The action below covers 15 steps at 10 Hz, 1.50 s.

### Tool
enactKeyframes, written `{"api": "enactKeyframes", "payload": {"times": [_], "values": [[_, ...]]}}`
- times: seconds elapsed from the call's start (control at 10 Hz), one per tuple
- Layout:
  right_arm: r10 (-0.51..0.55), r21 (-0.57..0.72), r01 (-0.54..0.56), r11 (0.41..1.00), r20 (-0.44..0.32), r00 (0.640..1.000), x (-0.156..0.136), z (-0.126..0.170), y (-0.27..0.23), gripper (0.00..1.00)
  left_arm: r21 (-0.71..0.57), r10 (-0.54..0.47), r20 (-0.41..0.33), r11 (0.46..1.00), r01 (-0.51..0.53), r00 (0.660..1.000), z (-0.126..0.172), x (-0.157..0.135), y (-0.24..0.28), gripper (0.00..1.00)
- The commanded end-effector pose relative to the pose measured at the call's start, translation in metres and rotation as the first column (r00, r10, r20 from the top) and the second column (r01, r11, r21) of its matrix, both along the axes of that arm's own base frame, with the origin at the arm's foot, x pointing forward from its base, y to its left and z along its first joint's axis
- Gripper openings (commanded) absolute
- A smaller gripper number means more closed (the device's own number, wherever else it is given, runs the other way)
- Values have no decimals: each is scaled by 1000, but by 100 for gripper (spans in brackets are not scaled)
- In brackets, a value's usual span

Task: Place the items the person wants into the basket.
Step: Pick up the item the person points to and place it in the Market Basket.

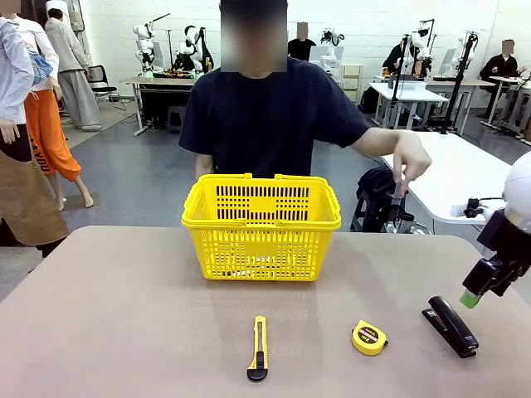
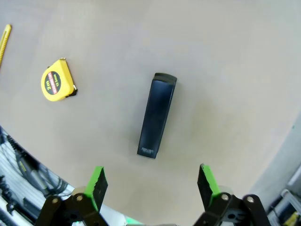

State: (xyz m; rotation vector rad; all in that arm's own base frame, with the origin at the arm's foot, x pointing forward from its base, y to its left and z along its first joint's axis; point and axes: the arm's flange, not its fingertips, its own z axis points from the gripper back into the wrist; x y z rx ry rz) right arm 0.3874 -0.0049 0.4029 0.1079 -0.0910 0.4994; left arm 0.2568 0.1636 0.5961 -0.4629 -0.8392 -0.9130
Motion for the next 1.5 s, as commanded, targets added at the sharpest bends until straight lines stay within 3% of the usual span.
{"api": "enactKeyframes", "payload": {"times": [0.0, 0.5, 0.9, 1.0, 1.1, 1.2, 1.3, 1.4], "values": [[-38, -24, 38, 999, -18, 999, 35, -26, 7, 100, 3, 3, -4, 1000, -3, 1000, 0, 2, 1, 100], [-40, -56, 36, 998, -83, 996, 60, -75, 9, 100, 3, 3, -4, 1000, -3, 1000, 0, 2, 1, 100], [-12, -105, 1, 994, -103, 995, 63, -90, 14, 100, 3, 3, -4, 1000, -3, 1000, 0, 2, 1, 100], [-8, -110, -1, 994, -86, 996, 61, -89, 14, 41, 3, 3, -4, 1000, -3, 1000, 0, 2, 1, 100], [-7, -113, -3, 994, -82, 997, 60, -88, 14, 41, 3, 3, -4, 1000, -3, 1000, 0, 2, 1, 100], [-14, -112, 5, 994, -82, 997, 60, -88, 14, 0, 3, 3, -4, 1000, -3, 1000, 0, 2, 1, 100], [-18, -112, 8, 994, -82, 996, 61, -89, 14, 35, 3, 3, -4, 1000, -3, 1000, 0, 2, 1, 100], [-21, -114, 11, 993, -81, 997, 60, -88, 15, 0, 3, 3, -4, 1000, -3, 1000, 0, 2, 1, 100]]}}
